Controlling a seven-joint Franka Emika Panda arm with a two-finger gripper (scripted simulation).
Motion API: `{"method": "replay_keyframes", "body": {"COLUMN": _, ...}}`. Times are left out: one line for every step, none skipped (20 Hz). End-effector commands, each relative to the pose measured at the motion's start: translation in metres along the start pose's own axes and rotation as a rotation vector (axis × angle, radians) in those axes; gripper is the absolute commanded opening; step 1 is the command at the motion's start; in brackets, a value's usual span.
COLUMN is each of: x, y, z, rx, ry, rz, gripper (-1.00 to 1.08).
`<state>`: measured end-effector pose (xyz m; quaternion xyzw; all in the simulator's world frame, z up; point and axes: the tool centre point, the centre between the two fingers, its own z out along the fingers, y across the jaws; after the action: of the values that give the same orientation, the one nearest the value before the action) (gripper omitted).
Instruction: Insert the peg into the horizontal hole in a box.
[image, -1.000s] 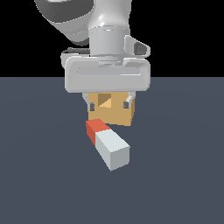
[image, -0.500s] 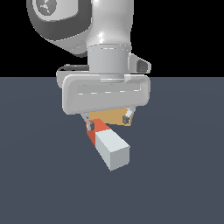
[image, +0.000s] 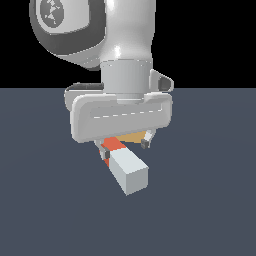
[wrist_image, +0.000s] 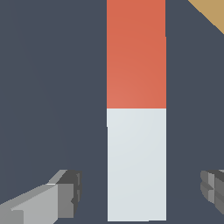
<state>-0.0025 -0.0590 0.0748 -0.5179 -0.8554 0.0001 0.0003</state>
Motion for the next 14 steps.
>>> {"method": "replay_keyframes", "body": {"x": 0.0, "y": 0.0, "z": 0.0, "rx": 0.0, "ry": 0.0, "rz": 0.0, "gripper": 1.0}}
{"method": "replay_keyframes", "body": {"x": 0.0, "y": 0.0, "z": 0.0, "rx": 0.0, "ry": 0.0, "rz": 0.0, "gripper": 1.0}}
{"method": "replay_keyframes", "body": {"x": 0.0, "y": 0.0, "z": 0.001, "rx": 0.0, "ry": 0.0, "rz": 0.0, "gripper": 1.0}}
{"method": "replay_keyframes", "body": {"x": 0.0, "y": 0.0, "z": 0.003, "rx": 0.0, "ry": 0.0, "rz": 0.0, "gripper": 1.0}}
{"method": "replay_keyframes", "body": {"x": 0.0, "y": 0.0, "z": 0.005, "rx": 0.0, "ry": 0.0, "rz": 0.0, "gripper": 1.0}}
{"method": "replay_keyframes", "body": {"x": 0.0, "y": 0.0, "z": 0.008, "rx": 0.0, "ry": 0.0, "rz": -0.001, "gripper": 1.0}}
{"method": "replay_keyframes", "body": {"x": 0.0, "y": 0.0, "z": 0.012, "rx": 0.0, "ry": 0.0, "rz": -0.001, "gripper": 1.0}}
{"method": "replay_keyframes", "body": {"x": 0.0, "y": 0.0, "z": 0.016, "rx": 0.0, "ry": 0.0, "rz": -0.002, "gripper": 1.0}}
{"method": "replay_keyframes", "body": {"x": 0.0, "y": 0.0, "z": 0.021, "rx": 0.0, "ry": 0.0, "rz": -0.002, "gripper": 1.0}}
{"method": "replay_keyframes", "body": {"x": 0.0, "y": 0.0, "z": 0.027, "rx": 0.0, "ry": 0.0, "rz": -0.002, "gripper": 1.0}}
{"method": "replay_keyframes", "body": {"x": 0.001, "y": 0.0, "z": 0.032, "rx": 0.0, "ry": 0.0, "rz": -0.003, "gripper": 1.0}}
{"method": "replay_keyframes", "body": {"x": 0.0, "y": -0.001, "z": 0.037, "rx": 0.0, "ry": 0.0, "rz": -0.003, "gripper": 1.0}}
{"method": "replay_keyframes", "body": {"x": 0.0, "y": -0.001, "z": 0.041, "rx": 0.0, "ry": 0.0, "rz": -0.003, "gripper": 1.0}}
{"method": "replay_keyframes", "body": {"x": 0.0, "y": 0.0, "z": 0.044, "rx": 0.0, "ry": 0.0, "rz": -0.004, "gripper": 1.0}}
